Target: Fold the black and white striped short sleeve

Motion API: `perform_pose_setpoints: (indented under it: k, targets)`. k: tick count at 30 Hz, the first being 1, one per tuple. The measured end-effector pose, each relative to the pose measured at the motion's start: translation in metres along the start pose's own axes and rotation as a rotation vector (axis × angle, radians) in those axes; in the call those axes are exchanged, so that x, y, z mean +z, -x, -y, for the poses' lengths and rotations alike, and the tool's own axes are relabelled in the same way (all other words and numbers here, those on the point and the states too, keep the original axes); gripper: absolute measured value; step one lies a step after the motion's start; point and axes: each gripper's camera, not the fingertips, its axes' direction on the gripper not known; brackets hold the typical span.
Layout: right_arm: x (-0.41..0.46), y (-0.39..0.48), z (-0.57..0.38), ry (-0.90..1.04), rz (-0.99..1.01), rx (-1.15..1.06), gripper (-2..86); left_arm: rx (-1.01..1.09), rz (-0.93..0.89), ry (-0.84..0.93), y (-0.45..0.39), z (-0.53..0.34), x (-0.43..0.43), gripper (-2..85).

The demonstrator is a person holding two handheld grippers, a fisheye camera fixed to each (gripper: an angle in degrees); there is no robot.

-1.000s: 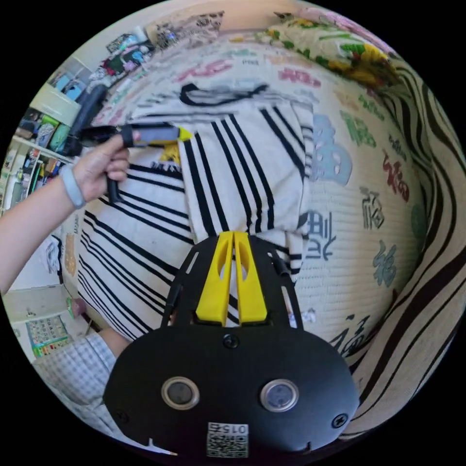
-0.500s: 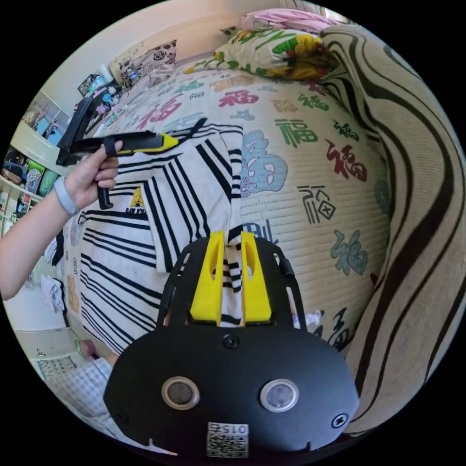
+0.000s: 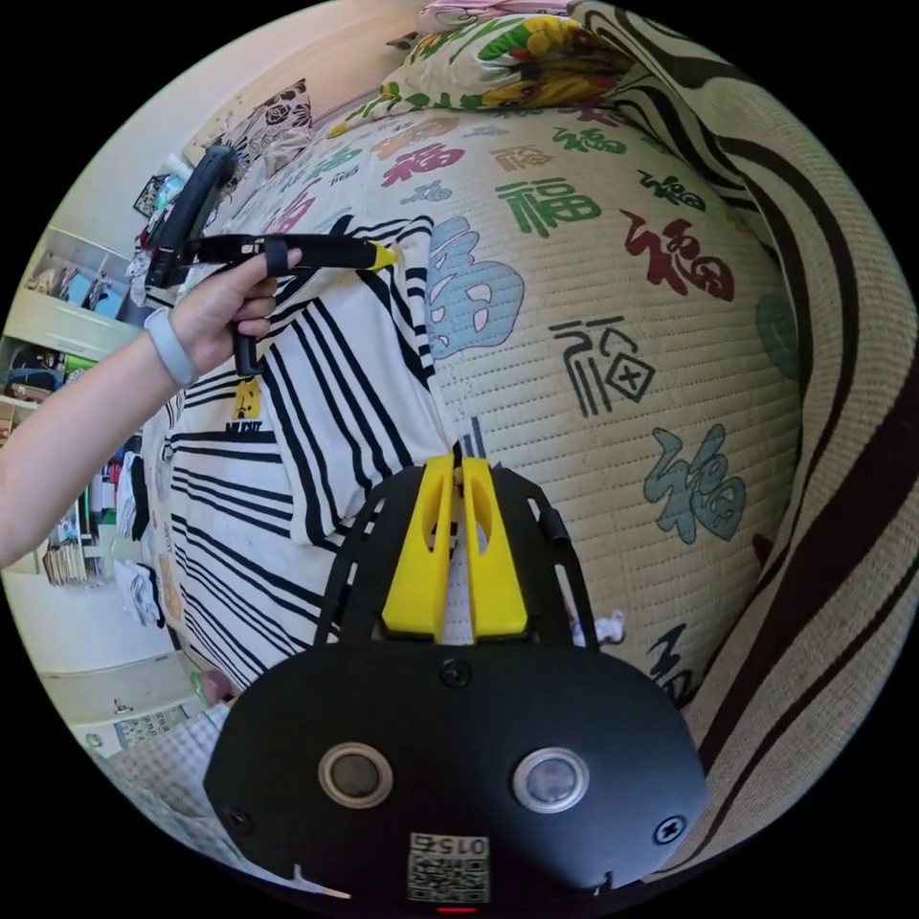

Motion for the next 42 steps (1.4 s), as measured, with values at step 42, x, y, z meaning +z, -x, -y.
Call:
perform_pose_setpoints:
  k: [42]
  targets:
    - [-0.112,0.002,0.089,-0.062,0.127,0.044,3.9,-0.565,-0.443,-0.114,-0.028,-0.23,-0.152,7.5]
